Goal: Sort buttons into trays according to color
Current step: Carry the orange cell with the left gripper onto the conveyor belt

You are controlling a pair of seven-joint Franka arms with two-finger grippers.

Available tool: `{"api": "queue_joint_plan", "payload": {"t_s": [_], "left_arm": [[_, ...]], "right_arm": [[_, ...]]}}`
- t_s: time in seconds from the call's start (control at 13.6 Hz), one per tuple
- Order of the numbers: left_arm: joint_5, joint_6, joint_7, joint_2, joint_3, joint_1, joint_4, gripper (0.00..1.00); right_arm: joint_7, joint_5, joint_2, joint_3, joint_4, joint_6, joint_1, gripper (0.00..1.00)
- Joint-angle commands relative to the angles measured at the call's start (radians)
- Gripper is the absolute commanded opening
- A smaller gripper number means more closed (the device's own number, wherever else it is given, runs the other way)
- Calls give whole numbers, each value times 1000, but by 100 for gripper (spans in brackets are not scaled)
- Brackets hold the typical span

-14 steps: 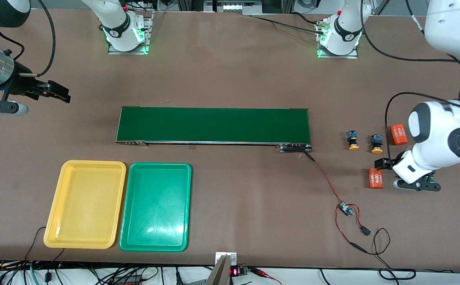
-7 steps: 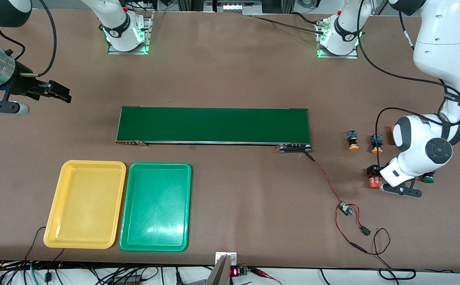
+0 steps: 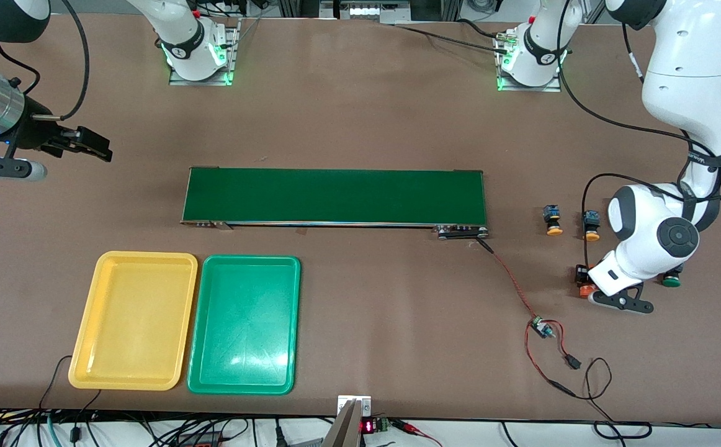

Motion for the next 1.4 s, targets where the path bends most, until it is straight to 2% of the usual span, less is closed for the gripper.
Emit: {"api": "queue_joint_plan", "payload": {"t_s": [0.0,0.22,0.37,0.44,0.59,1.03,1.32], "left_arm": [[-3,-153,25,-120,-42,0,13,29],[-3,-347,28,-212,-135,0,13,29],[-5,-502,28,-247,-233,2,13,28],[-3,-550,31,-251,-278,2,12,21],[-2,-630,38,-246,-385,0,8,18],[2,-580,473,-177,-525,-30,-12,18],[77,-514,574,-153,-528,-159,-25,18]], "right_arm": [[8,12,6,1,10,3,-2,100],[7,12,6,1,10,2,-2,100],[8,12,6,1,10,2,-2,100],[7,12,6,1,10,2,-2,100],[8,12,4,1,8,3,-2,100],[10,12,4,1,8,3,-1,100],[10,9,4,1,7,5,-1,100]]}}
